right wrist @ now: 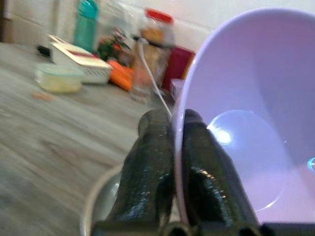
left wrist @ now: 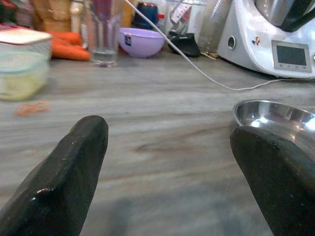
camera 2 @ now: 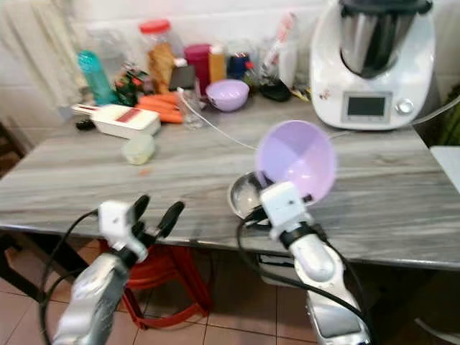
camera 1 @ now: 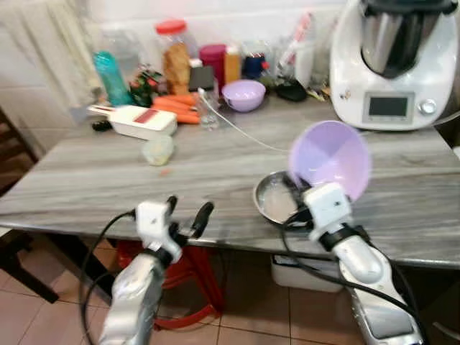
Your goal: Setting the table
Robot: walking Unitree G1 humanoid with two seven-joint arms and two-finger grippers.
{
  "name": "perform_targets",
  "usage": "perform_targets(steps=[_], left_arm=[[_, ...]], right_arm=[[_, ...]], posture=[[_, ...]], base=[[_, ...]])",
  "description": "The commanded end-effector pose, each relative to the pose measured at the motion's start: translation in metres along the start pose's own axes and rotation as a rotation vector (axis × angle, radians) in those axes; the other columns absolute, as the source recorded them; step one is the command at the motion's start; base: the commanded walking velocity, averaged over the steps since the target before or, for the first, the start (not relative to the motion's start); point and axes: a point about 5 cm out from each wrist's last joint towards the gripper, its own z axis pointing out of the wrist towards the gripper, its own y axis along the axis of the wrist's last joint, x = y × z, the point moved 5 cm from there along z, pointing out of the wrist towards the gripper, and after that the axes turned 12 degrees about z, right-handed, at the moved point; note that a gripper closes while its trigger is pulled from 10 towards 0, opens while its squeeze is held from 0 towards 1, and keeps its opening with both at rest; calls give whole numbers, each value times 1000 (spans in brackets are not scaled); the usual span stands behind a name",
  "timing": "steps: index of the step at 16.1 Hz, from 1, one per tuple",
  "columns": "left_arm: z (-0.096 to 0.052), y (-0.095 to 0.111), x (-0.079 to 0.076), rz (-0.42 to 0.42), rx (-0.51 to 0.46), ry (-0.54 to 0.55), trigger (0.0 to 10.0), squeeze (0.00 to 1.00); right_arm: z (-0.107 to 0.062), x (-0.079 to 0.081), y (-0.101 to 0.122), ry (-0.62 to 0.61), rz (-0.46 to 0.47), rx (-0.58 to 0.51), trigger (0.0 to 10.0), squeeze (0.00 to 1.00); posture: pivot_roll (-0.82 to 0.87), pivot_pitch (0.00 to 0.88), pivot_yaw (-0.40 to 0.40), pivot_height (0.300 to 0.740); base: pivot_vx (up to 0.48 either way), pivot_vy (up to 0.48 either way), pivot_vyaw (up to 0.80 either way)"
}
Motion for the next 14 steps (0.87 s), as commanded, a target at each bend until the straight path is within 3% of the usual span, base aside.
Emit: perform_targets(steps=[1, 2, 5, 10, 14], left_arm=[[2, 8, -4, 16, -23, -33, 10000, 0], [-8, 9, -13, 38, -26, -93, 10000, 0], [-20, 6, -16, 48, -10, -125, 10000, 0], [-26, 8, -16, 67, 0, -134, 10000, 0], [-29, 10, -17, 84, -3, -149, 10000, 0]], right_arm=[[3, 2, 4, 25, -15, -16, 10000, 0], [11, 9, 2, 118, -43, 4, 10000, 0], [29, 18, 3, 230, -59, 8, 10000, 0], [62, 45, -5, 415, -40, 65, 10000, 0], [69, 59, -18, 520, -33, 120, 10000, 0]], posture=[[-111, 0, 99, 740], [-109, 0, 98, 740], [-94, 0, 93, 740], [-59, 0, 80, 740], [-42, 0, 79, 740]], base=[[0, 0, 0], [0, 0, 0], [0, 0, 0], [0, 0, 0], [0, 0, 0]])
